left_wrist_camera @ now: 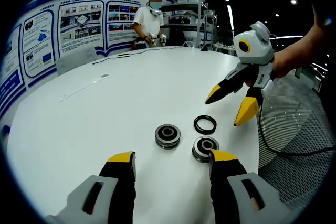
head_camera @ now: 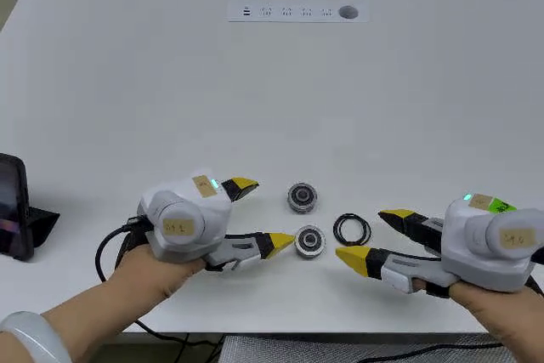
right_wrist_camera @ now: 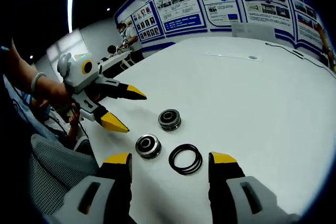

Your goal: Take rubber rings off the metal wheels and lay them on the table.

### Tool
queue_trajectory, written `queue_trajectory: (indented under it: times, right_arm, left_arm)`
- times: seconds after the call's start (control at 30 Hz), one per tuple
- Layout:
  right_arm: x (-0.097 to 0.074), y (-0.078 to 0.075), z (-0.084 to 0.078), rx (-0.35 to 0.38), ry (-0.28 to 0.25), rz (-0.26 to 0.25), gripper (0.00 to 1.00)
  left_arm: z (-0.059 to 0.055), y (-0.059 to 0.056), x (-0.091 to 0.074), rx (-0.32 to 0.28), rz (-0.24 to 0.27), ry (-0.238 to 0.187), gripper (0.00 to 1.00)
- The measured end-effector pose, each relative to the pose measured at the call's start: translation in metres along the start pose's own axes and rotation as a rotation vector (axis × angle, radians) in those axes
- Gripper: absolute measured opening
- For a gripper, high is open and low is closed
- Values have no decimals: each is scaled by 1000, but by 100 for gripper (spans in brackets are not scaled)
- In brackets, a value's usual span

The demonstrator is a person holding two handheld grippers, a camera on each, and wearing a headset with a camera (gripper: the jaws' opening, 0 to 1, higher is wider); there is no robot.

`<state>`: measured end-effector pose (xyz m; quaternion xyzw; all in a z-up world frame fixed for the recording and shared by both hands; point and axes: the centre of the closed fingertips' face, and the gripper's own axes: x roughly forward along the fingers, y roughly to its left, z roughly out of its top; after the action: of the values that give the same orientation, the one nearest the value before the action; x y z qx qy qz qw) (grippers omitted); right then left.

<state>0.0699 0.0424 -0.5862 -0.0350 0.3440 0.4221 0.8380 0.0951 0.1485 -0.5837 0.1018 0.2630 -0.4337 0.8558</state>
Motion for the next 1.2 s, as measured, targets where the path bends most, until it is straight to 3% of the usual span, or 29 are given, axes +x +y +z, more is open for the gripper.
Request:
queue_trajectory:
  times: [0.17,0.5,0.57,0.8,1.2]
  right_arm:
    - [1,5,-2,-73,17,1,62]
    - [-3,7,-4,-131,26,1,68]
    - [-5,8,-2,-150,13,-2,71]
    - [-6,12,-4,-200,26,7,77]
    - [-8,15,-2,-226,17,13,88]
  left_arm:
    - [0,-1,-9,-4,3,-17,58]
    - [-3,-6,-24,-19,12,-34,63]
    - [0,-8,-27,-24,10,-60,66]
    - [-6,-13,-35,-33,8,-53,70]
    - [-10,-17,-44,-73,14,-77,81]
